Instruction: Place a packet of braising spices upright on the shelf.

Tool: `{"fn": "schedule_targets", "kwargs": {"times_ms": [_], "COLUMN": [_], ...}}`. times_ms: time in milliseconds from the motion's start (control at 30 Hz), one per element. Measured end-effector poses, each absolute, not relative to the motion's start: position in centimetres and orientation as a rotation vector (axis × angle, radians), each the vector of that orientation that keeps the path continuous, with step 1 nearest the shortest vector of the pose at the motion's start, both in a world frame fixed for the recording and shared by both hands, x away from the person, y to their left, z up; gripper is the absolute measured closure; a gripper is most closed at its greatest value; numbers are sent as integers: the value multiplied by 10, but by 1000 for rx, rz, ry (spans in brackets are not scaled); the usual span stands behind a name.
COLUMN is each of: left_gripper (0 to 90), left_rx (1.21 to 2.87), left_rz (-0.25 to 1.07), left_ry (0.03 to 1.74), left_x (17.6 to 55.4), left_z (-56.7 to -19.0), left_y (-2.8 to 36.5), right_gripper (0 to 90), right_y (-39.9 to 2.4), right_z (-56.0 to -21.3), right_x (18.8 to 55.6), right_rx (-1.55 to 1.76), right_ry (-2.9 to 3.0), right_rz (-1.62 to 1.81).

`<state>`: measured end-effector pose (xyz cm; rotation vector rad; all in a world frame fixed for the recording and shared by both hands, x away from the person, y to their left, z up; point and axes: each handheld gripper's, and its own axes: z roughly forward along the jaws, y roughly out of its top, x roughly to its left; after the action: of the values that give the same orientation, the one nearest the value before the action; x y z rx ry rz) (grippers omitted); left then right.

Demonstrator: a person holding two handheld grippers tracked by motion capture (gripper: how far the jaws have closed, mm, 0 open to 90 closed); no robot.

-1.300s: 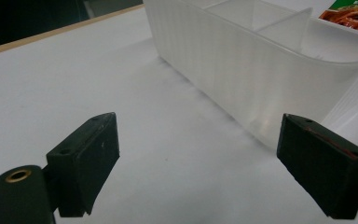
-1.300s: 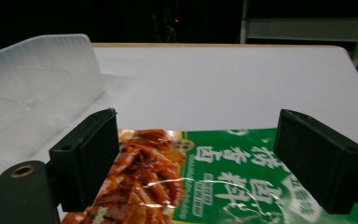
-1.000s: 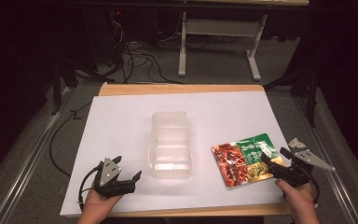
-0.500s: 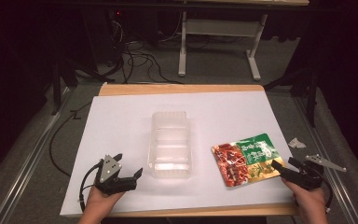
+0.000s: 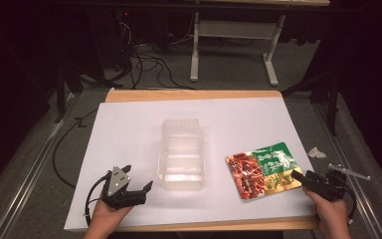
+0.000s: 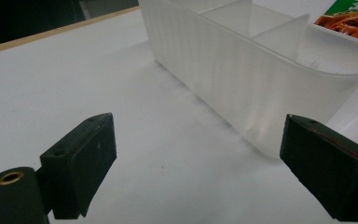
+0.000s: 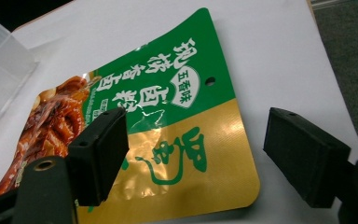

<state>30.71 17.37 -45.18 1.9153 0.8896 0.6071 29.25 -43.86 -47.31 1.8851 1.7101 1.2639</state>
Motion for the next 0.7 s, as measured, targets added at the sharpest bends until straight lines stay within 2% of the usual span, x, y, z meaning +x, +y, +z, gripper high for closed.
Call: {"fn": "schedule_targets", "kwargs": {"times_ms": [267, 367, 700], "left_gripper": [111, 111, 111], "left_rx": [1923, 1926, 1929], "left_rz": [607, 610, 608], "left_ry": [887, 885, 885], "left_x": [307, 306, 305], "left_z": [-452, -452, -452], "left_y": [174, 174, 173], "right_gripper": [288, 341, 368], "right_y": [-441, -441, -439], "right_z": [-476, -477, -471], "right_x": [295, 296, 293], "right_rx": [1947, 1951, 1915], "right_ry": [1698, 1713, 1694], "right_rz": [1265, 1296, 1380]}}
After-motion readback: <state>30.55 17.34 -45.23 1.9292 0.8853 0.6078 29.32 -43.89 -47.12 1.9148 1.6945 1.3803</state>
